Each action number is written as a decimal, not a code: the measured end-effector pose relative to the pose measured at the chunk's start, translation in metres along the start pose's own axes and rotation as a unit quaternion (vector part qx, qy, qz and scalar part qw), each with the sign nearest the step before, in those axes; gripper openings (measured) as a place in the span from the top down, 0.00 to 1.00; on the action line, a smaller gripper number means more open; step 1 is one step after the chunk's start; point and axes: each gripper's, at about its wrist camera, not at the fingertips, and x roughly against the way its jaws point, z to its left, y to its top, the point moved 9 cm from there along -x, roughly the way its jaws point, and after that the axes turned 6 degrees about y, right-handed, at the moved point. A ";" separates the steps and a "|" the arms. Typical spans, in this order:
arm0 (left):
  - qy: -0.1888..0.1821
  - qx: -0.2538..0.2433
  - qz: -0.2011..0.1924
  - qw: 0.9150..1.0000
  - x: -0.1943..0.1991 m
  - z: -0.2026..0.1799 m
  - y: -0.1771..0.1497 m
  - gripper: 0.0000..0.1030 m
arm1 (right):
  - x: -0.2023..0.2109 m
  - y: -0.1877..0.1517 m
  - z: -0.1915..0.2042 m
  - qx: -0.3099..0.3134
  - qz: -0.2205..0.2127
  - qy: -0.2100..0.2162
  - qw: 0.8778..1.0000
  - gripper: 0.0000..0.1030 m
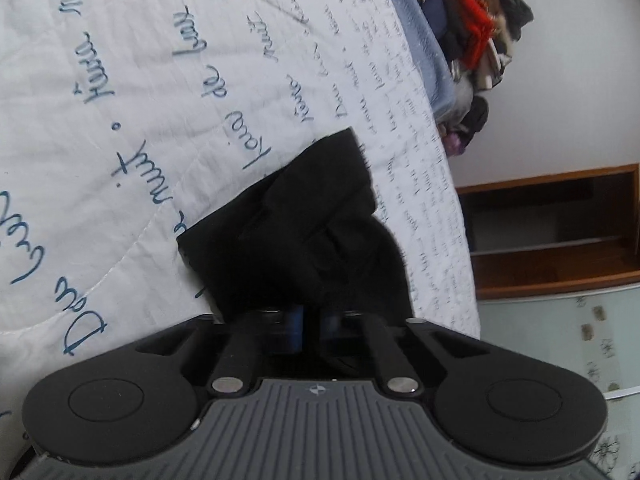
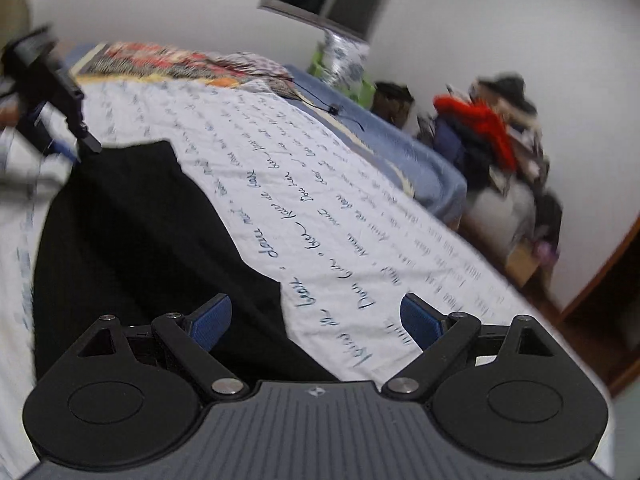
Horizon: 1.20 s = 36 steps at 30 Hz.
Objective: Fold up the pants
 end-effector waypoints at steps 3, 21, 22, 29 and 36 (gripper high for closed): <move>0.006 -0.010 -0.002 1.000 0.001 -0.001 0.000 0.95 | -0.006 -0.013 -0.008 0.030 0.035 0.014 0.999 0.11; 0.008 -0.064 -0.015 0.998 0.007 -0.013 0.012 0.94 | -0.088 -0.069 -0.030 -0.040 0.225 0.208 0.951 0.86; 0.008 -0.064 -0.015 0.998 0.007 -0.013 0.013 0.94 | -0.084 -0.066 -0.030 -0.041 0.227 0.203 0.952 0.89; -0.012 -0.066 -0.025 0.997 0.025 -0.004 0.019 0.94 | 0.006 -0.049 0.039 0.029 0.207 0.207 0.956 0.93; 0.000 -0.035 0.003 0.999 0.007 0.034 0.014 0.90 | 0.022 -0.095 0.125 -0.002 0.197 0.171 0.965 0.93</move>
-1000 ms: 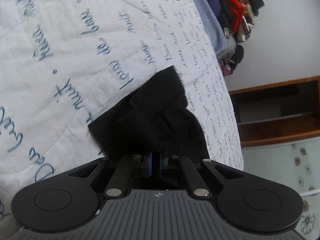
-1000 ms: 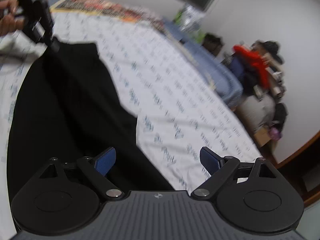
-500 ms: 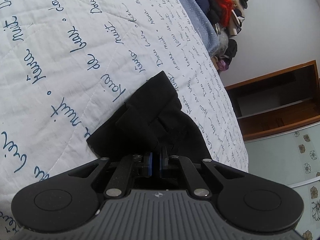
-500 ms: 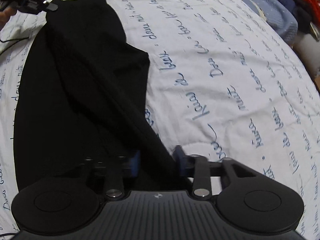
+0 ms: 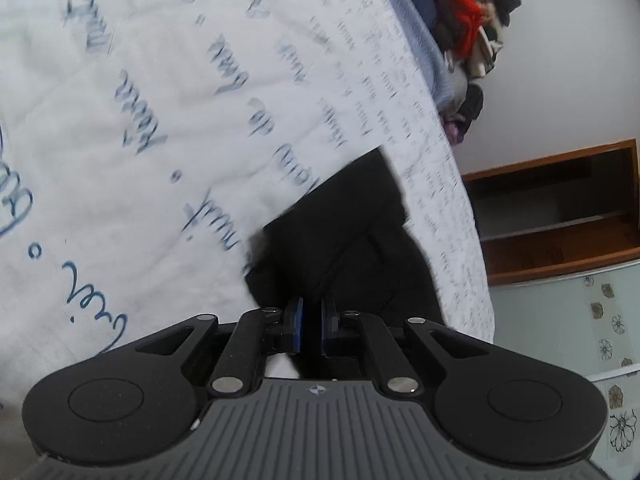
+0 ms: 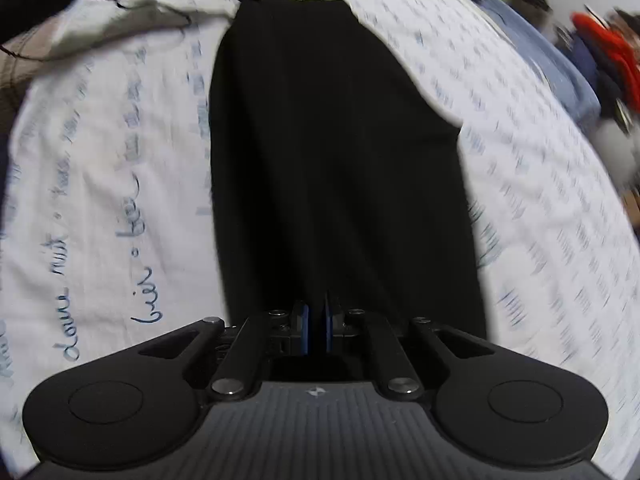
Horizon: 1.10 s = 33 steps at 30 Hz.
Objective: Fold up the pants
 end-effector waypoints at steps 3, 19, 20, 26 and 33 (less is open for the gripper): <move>0.002 -0.009 -0.011 1.000 0.012 -0.003 -0.001 0.82 | 0.003 0.000 0.000 -0.065 -0.050 -0.016 0.996 0.92; -0.009 -0.311 -0.156 0.938 0.029 -0.129 -0.110 0.47 | 0.118 -0.118 -0.204 -0.508 -0.119 -0.235 0.820 0.16; -0.002 -0.326 -0.150 0.933 0.014 -0.135 -0.122 0.47 | 0.111 -0.124 -0.220 -0.523 -0.098 -0.240 0.812 0.16; 0.009 -0.406 -0.155 0.901 -0.032 -0.136 -0.172 0.37 | 0.057 -0.149 -0.260 -0.546 0.009 -0.244 0.801 0.24; -0.003 -0.398 -0.177 0.900 -0.042 -0.114 -0.174 0.17 | 0.041 -0.166 -0.259 -0.561 0.001 -0.229 0.796 0.74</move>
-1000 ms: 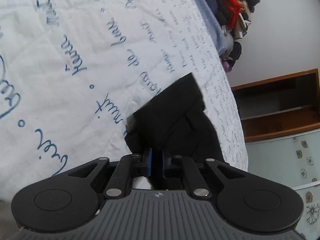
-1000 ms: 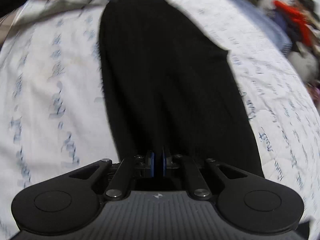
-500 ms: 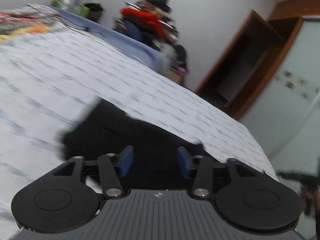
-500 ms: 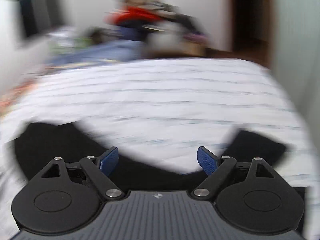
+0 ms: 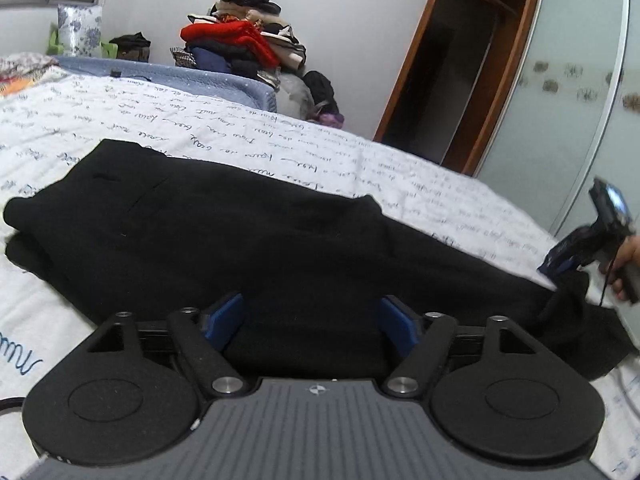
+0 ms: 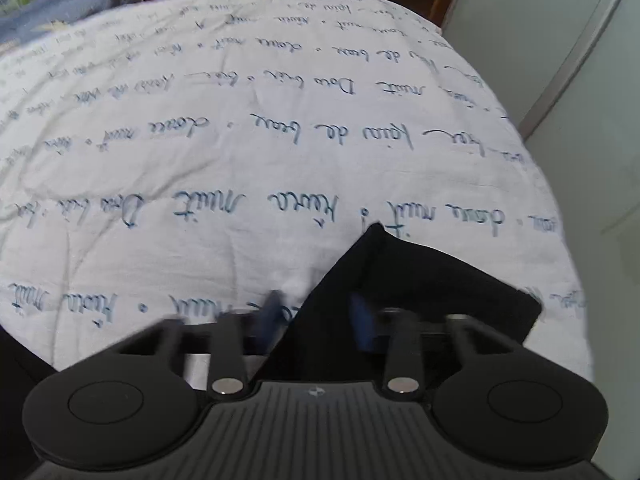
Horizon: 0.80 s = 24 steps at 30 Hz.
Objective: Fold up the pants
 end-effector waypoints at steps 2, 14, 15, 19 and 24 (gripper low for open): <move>-0.008 0.000 0.005 1.000 -0.002 -0.002 -0.001 0.12 | 0.004 0.000 -0.004 -0.012 -0.008 0.009 1.000 0.83; -0.005 -0.033 -0.023 0.999 0.023 -0.034 0.020 0.09 | 0.127 -0.038 -0.062 -0.184 -0.192 0.171 0.949 0.97; 0.005 -0.092 -0.046 0.995 0.029 -0.053 0.027 0.08 | 0.137 -0.044 -0.067 -0.193 -0.202 0.181 0.943 0.97; -0.030 -0.297 -0.130 0.945 0.043 -0.143 0.025 0.09 | 0.155 -0.071 -0.084 -0.247 -0.226 0.237 0.912 0.97; -0.062 -0.477 -0.181 0.858 0.037 -0.233 -0.020 0.12 | 0.138 -0.097 -0.100 -0.284 -0.216 0.253 0.899 0.97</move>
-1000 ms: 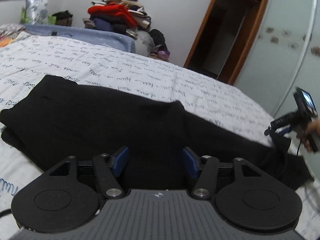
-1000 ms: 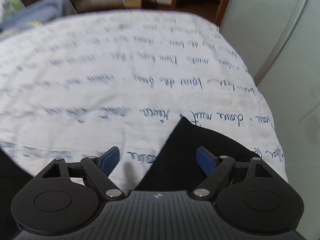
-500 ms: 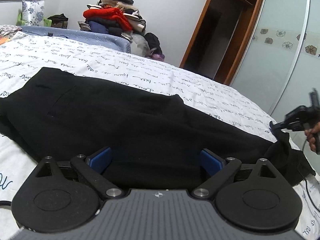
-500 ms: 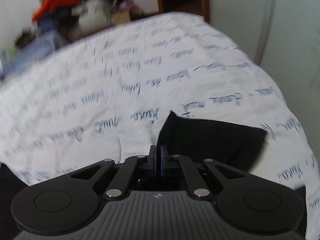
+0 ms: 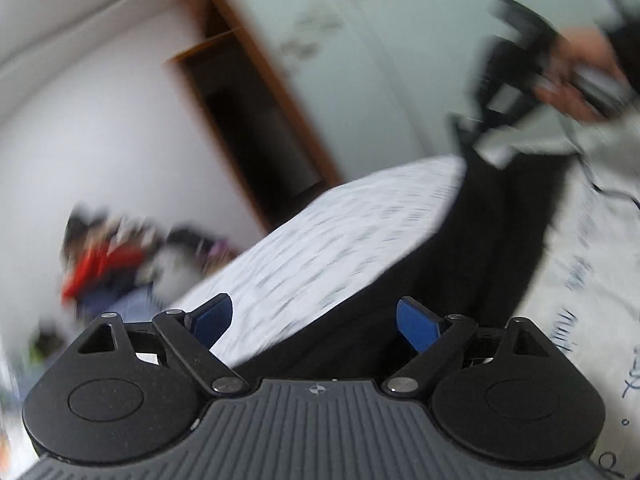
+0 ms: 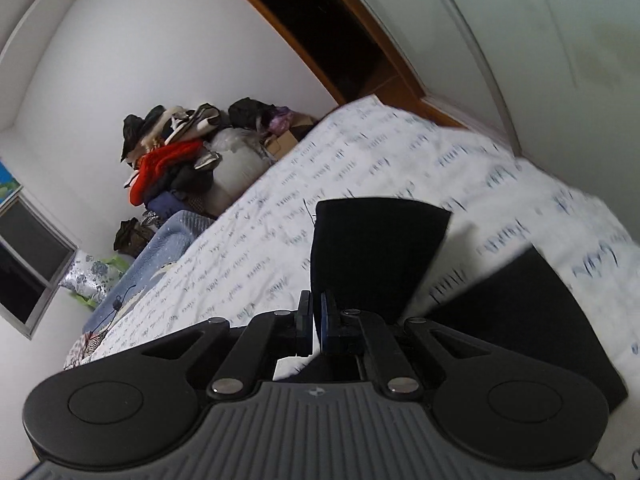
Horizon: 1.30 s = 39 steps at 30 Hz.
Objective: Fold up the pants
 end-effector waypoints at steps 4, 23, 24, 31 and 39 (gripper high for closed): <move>-0.031 -0.076 0.017 0.996 -0.028 -0.042 0.009 0.15 | -0.005 -0.016 -0.024 -0.027 0.008 0.000 1.000 0.96; -0.189 -0.129 0.167 0.959 -0.096 -0.077 0.000 0.92 | 0.008 -0.022 -0.071 -0.156 -0.031 0.046 0.986 0.41; -0.186 -0.134 0.157 0.961 -0.092 -0.076 0.004 0.93 | 0.007 -0.021 -0.070 -0.156 -0.032 0.044 0.986 0.40; -0.169 -0.140 0.121 0.968 -0.084 -0.067 0.016 0.92 | -0.009 -0.009 -0.070 -0.141 -0.044 0.011 0.989 0.98; -0.187 -0.126 0.092 0.970 -0.053 -0.068 0.031 0.91 | 0.052 -0.005 -0.059 -0.132 -0.101 0.056 0.984 0.98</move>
